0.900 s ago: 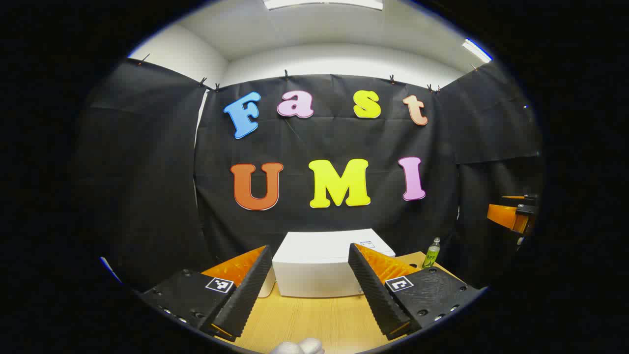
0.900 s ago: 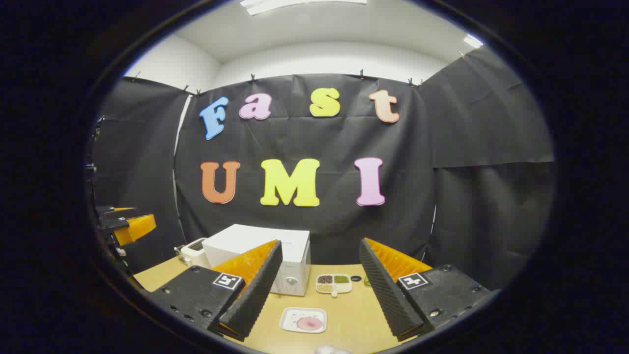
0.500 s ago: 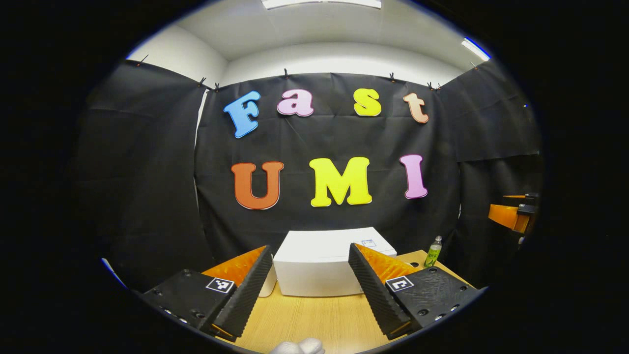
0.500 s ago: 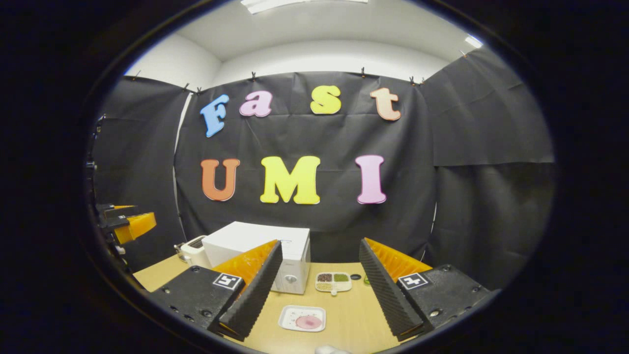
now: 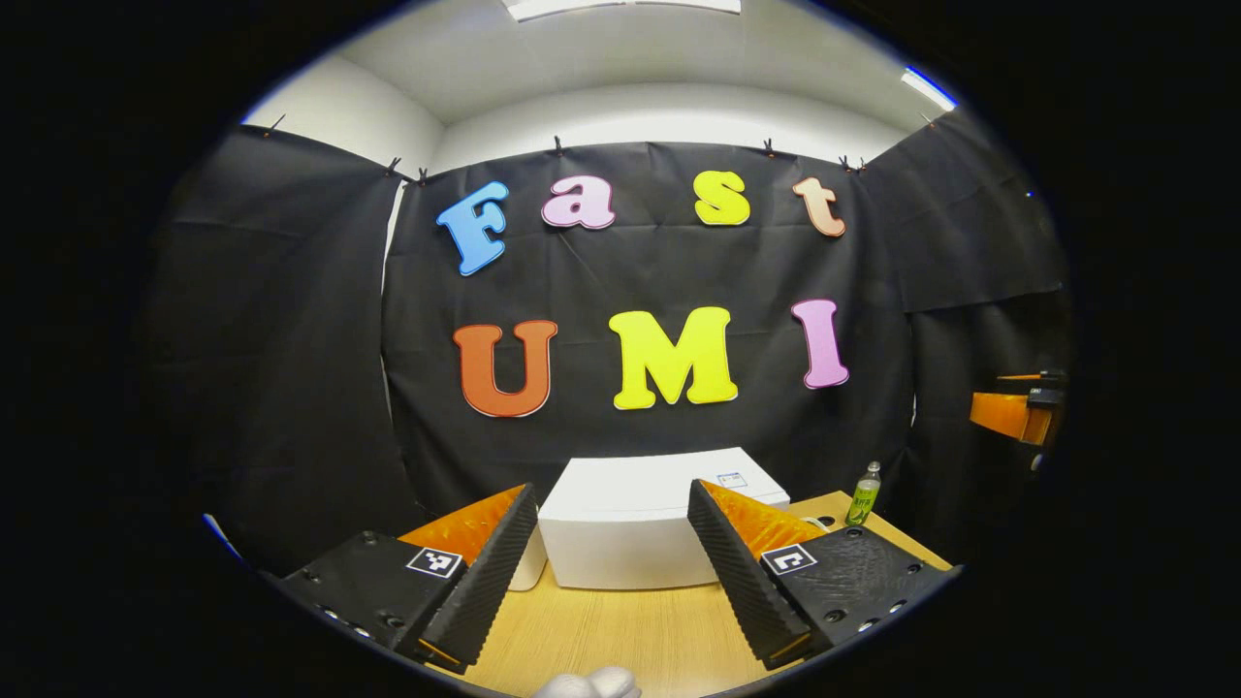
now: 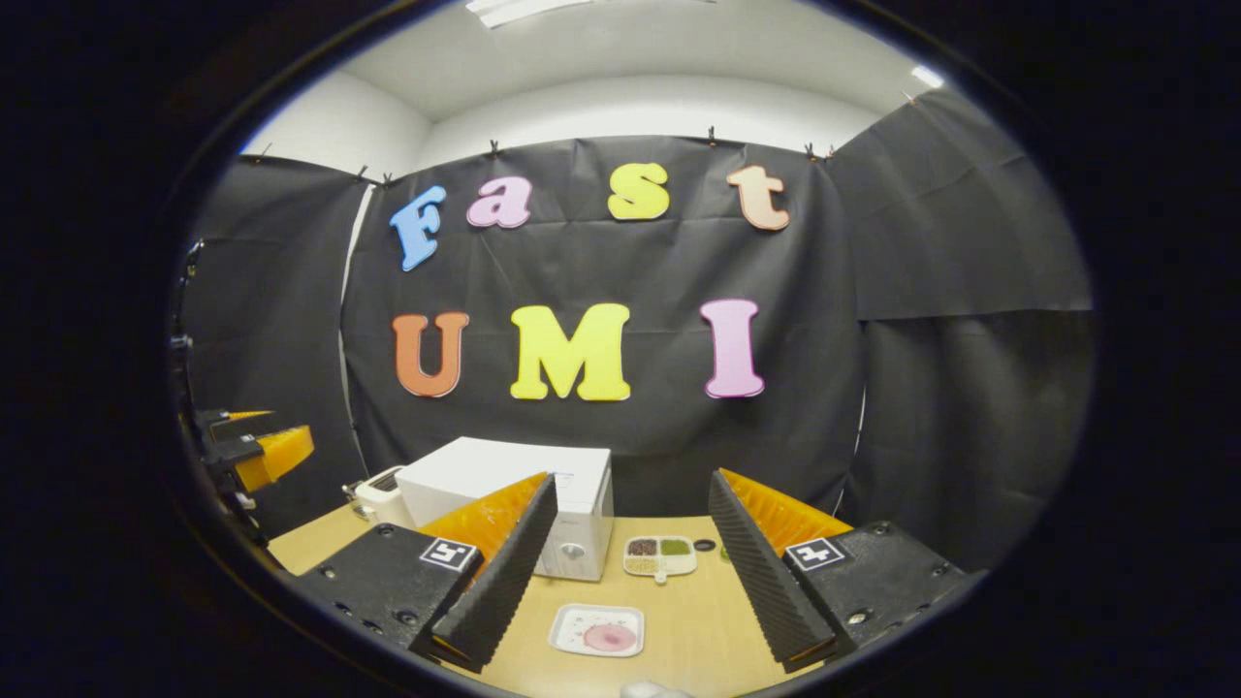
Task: Open the microwave oven with the left hand, put the food in, and close the microwave oven.
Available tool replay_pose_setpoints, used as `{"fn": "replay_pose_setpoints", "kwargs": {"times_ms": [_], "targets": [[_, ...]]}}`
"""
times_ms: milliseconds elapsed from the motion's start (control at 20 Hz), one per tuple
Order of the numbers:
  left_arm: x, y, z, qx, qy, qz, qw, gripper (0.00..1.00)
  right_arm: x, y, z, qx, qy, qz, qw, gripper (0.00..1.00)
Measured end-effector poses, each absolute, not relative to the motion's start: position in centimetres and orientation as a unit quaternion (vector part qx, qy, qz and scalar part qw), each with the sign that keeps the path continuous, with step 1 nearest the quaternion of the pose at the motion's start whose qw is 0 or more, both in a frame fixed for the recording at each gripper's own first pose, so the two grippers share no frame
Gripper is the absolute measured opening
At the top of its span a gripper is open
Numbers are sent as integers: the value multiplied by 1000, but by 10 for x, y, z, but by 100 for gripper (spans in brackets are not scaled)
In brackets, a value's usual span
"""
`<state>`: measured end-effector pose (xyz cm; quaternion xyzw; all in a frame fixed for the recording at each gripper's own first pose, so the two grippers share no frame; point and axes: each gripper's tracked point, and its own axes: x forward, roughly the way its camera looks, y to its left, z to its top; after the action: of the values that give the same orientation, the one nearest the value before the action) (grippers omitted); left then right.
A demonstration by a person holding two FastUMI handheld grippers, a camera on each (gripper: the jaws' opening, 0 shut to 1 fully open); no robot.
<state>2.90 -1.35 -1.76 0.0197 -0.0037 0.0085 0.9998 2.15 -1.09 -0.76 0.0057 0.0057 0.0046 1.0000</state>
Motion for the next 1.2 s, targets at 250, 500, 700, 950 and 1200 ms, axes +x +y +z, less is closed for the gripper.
{"fn": "replay_pose_setpoints", "kwargs": {"times_ms": [250, 500, 700, 950, 1200], "targets": [[64, -47, -54, 16, -4, -14, 1000, 96, 29, -30, -4, 9, 4, -3, 1000, 93], [106, -92, -111, -10, 9, -41, 999, 96, 32, -48, -4, -4, 7, -14, 1000, 93], [144, -131, -162, -11, 25, -60, 998, 96, 31, -60, -6, -15, 13, -26, 999, 93], [193, -171, -204, -14, 39, -72, 997, 96, 27, -72, -13, -28, 27, -43, 998, 93], [238, -188, -247, -12, 62, -70, 996, 96, 21, -88, -28, -34, 49, -68, 996, 93]]}}
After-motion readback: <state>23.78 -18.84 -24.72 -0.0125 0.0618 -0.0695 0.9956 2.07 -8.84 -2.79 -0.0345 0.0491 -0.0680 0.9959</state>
